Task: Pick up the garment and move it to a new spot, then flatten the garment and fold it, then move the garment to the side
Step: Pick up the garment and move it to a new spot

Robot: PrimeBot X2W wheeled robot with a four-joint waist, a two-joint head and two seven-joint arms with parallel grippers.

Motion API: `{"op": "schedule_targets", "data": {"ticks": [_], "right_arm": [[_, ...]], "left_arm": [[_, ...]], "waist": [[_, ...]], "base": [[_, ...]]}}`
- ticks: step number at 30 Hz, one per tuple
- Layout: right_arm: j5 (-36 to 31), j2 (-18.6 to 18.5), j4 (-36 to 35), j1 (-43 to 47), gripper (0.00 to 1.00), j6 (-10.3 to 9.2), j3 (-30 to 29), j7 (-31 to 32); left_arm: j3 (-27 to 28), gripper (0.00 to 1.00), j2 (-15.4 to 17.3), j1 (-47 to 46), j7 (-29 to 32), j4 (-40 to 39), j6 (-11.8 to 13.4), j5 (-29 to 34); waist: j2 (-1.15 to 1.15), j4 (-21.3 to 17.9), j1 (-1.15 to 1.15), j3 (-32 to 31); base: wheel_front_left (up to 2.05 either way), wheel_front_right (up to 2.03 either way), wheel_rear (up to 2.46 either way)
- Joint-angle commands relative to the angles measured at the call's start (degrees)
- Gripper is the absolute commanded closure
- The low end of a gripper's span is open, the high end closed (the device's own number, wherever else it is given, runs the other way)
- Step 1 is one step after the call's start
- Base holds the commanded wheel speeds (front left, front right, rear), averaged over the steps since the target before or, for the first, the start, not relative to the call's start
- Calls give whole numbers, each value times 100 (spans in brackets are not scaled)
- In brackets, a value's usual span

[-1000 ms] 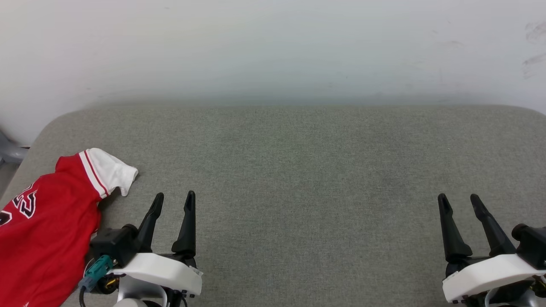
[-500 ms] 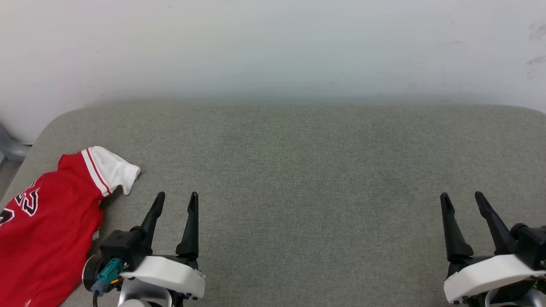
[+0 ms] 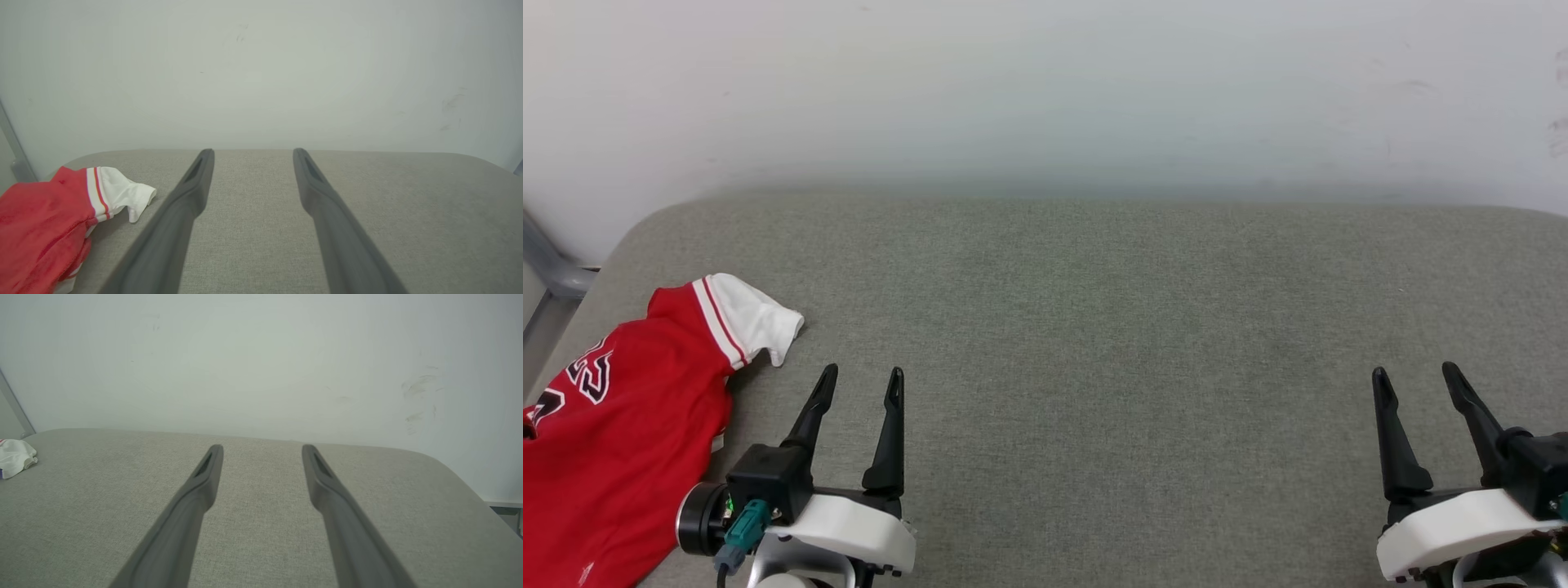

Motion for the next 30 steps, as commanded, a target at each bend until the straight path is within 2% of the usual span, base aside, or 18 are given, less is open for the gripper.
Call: {"op": "schedule_targets", "data": {"ticks": [1, 11, 20, 30], "right_arm": [[-123, 11, -56, 63, 0, -2, -18, -42], [-429, 11, -112, 60, 0, -2, 99, -132], [-522, 12, -67, -41, 0, -3, 350, -179], [-395, 10, 34, -86, 0, -3, 473, -231]], "left_arm": [[35, 0, -22, 13, -50, -15, -11, 118], [248, 0, -86, -29, -159, 57, -76, 364], [427, 0, -112, 12, -203, 145, -54, 580], [650, 0, -168, 123, -203, 158, -90, 434]], "waist": [[0, 29, 0, 1], [0, 462, 0, 21], [0, 1218, 0, 4], [0, 2011, 0, -44]], "base": [[0, 0, 0], [0, 0, 0], [0, 0, 0], [0, 0, 0]]}}
